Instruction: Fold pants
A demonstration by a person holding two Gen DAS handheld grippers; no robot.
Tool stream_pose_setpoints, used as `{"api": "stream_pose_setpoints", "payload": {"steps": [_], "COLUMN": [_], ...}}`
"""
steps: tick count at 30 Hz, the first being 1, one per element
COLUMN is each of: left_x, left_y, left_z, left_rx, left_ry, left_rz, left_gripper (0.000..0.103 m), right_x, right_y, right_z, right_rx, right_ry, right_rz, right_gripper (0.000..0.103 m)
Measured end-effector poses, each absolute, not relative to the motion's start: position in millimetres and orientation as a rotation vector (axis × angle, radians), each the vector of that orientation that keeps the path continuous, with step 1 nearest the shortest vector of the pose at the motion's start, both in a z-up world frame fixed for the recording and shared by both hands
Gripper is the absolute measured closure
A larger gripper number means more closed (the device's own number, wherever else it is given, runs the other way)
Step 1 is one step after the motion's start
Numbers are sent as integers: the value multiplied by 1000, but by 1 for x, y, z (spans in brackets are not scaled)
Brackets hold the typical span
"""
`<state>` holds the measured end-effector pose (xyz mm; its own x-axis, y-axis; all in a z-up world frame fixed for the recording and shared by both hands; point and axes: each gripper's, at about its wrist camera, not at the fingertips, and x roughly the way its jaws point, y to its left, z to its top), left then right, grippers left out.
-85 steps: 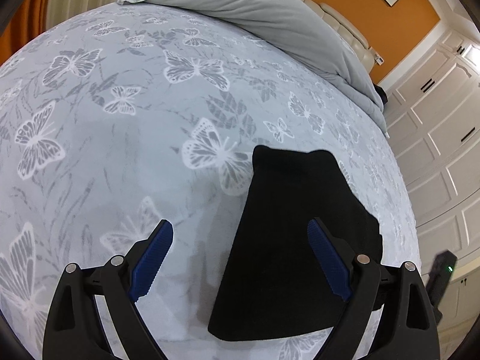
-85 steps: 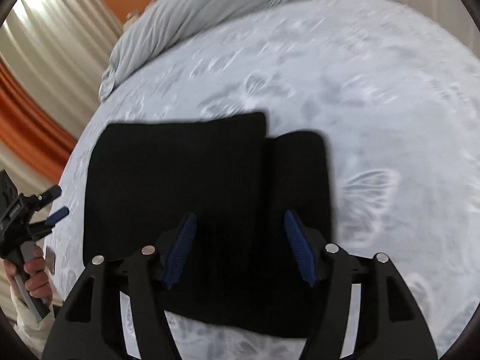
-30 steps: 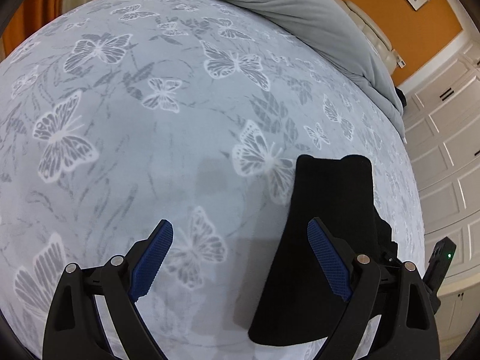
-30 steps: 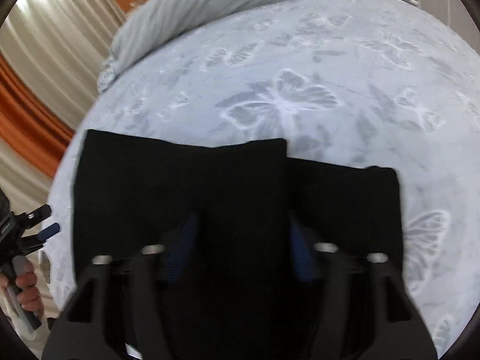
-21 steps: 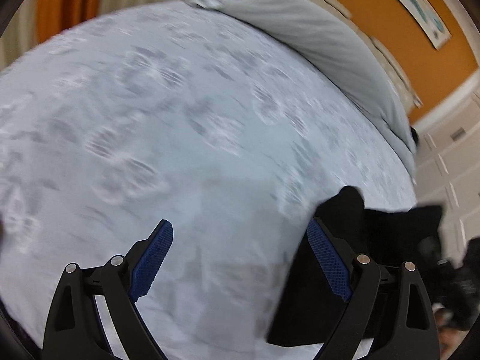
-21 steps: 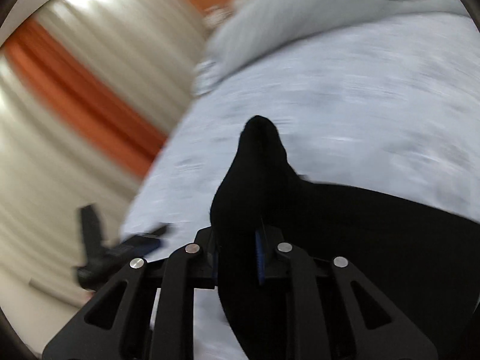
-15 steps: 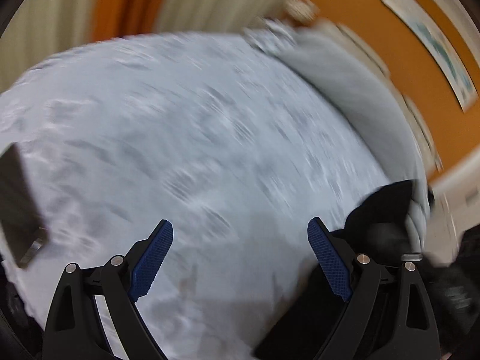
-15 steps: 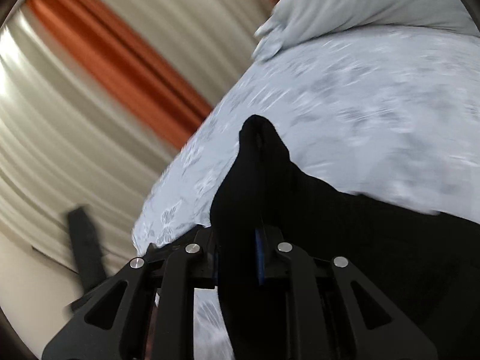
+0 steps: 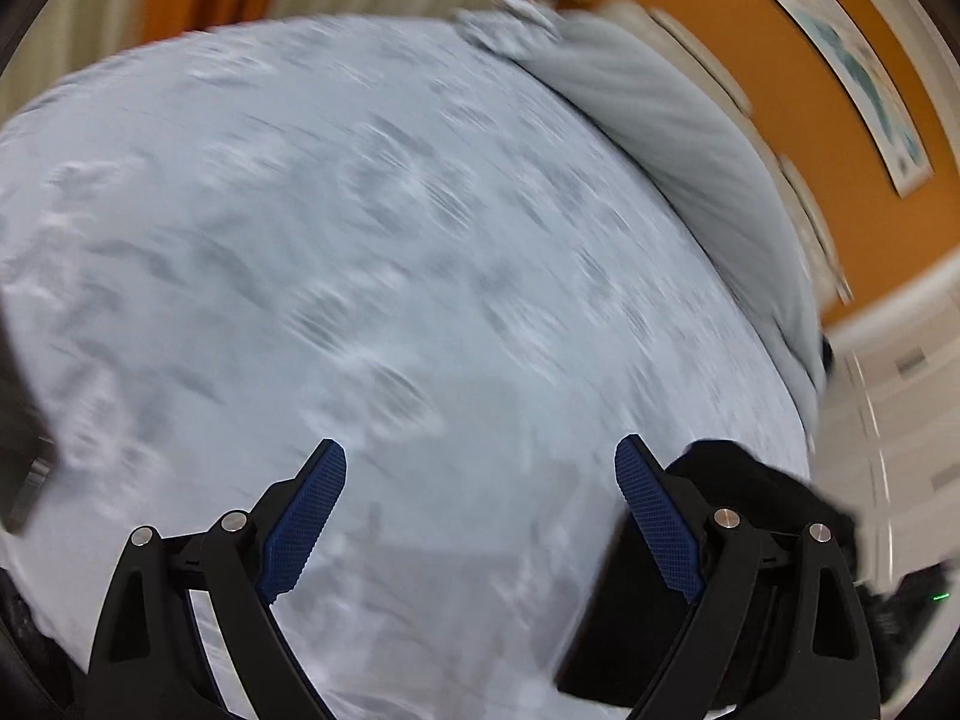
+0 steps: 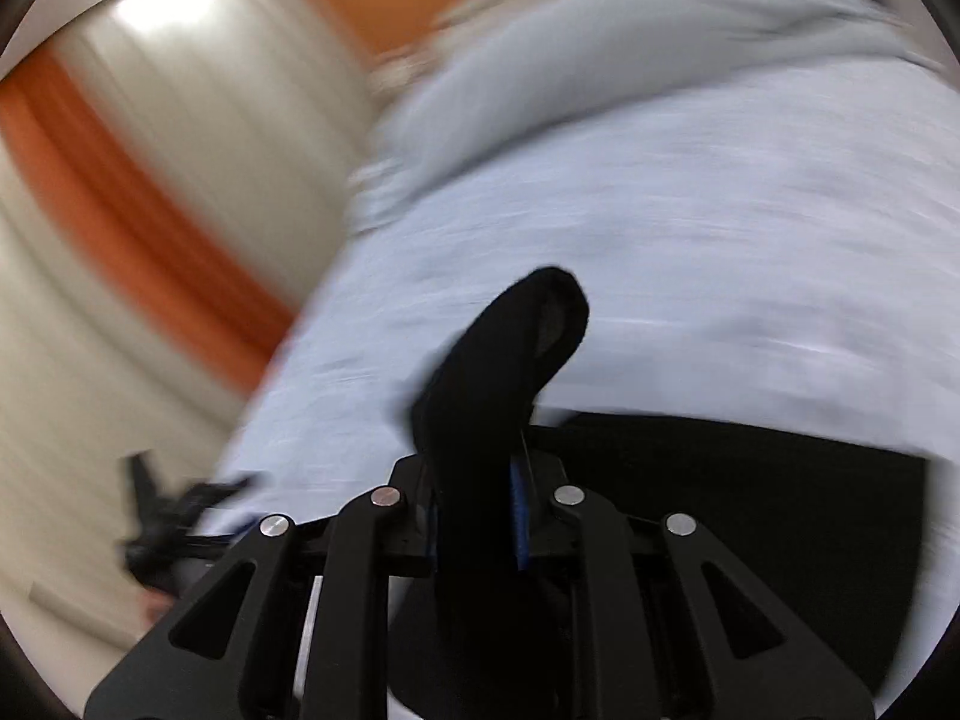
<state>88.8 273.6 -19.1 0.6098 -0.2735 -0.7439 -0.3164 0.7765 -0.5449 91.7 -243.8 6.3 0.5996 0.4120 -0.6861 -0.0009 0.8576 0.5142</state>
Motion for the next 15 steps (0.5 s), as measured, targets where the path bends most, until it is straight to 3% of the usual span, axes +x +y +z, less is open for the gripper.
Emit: {"api": "stream_pose_setpoints", "payload": {"steps": [1,3,4,6,8,12,15], "left_x": [92,96,99,103,106,107,103], "left_y": [257,221,202,173,148,104,79], "left_z": [-22,-28,-31,-39,-48,-67,-82], "left_rx": [-695,-648,-619,-602,-624,-560,-484], "left_ry": [960,1007,1032,1071,1109,1182,1225], "left_rz": [-10,-79,-114,-170,-210,-233,-263], "left_gripper": [14,14,14,14,14,14,14], "right_x": [85,71,58,49,54,88,115], "right_y": [-268,-311,-329,-332,-300,-205,-149], "right_z": [-14,-52,-57,-37,1,20,14], "right_rx": [482,406,489,541,398,258,168], "right_ry": [948,1043,994,921,831,900,947], "right_rz": [174,-64,-45,-41,80,378,474], "right_gripper": [78,75,63,63,65,72,72]}}
